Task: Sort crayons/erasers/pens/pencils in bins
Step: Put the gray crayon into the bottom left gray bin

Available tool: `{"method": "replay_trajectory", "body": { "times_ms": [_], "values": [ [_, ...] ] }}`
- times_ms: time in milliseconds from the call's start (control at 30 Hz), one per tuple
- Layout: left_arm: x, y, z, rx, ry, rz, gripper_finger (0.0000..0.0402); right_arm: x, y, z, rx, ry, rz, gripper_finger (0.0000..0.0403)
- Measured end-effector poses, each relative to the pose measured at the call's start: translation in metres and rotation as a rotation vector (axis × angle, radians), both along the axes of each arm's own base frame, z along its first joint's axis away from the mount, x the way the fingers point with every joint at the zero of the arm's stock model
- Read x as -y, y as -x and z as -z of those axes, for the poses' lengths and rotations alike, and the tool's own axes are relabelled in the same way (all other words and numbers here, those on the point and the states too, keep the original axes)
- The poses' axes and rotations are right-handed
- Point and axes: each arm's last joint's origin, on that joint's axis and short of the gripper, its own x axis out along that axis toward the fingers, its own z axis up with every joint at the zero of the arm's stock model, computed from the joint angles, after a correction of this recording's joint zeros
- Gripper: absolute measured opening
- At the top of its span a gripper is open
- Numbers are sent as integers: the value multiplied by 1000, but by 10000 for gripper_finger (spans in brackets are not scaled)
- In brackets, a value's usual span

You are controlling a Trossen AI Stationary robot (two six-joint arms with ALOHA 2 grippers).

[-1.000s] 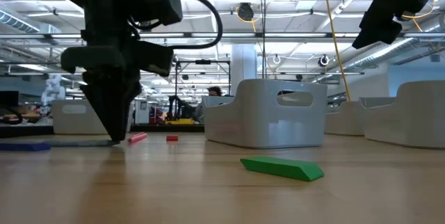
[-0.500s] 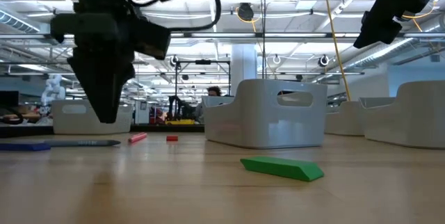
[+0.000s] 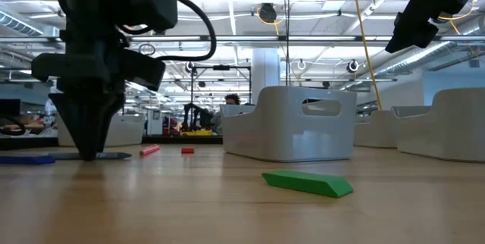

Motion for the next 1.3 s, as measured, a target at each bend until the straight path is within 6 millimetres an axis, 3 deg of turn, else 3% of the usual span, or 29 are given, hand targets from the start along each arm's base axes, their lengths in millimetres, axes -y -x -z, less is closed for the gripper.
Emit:
{"method": "replay_trajectory", "body": {
  "times_ms": [367, 567, 767, 1000, 1200, 1300],
  "values": [
    [1, 0, 4, 34, -17, 134, 28, 0, 0, 0, 3, 44, -45, 212],
    [0, -1, 3, 36, -26, 158, 32, 0, 0, 0, 3, 46, -48, 212],
    [-4, -13, -13, 5, -43, 192, 35, 0, 0, 0, 6, 84, -87, 212],
    [-3, -43, -65, 102, -46, 193, 28, 0, 0, 0, 9, 138, -140, 212],
    [-2, -77, -131, 371, -136, 229, 35, 0, 0, -1, 14, 190, -190, 212],
    [-10, -89, -165, 496, -183, 202, 35, 0, 1, -12, 25, 201, -207, 212]
  ]
}}
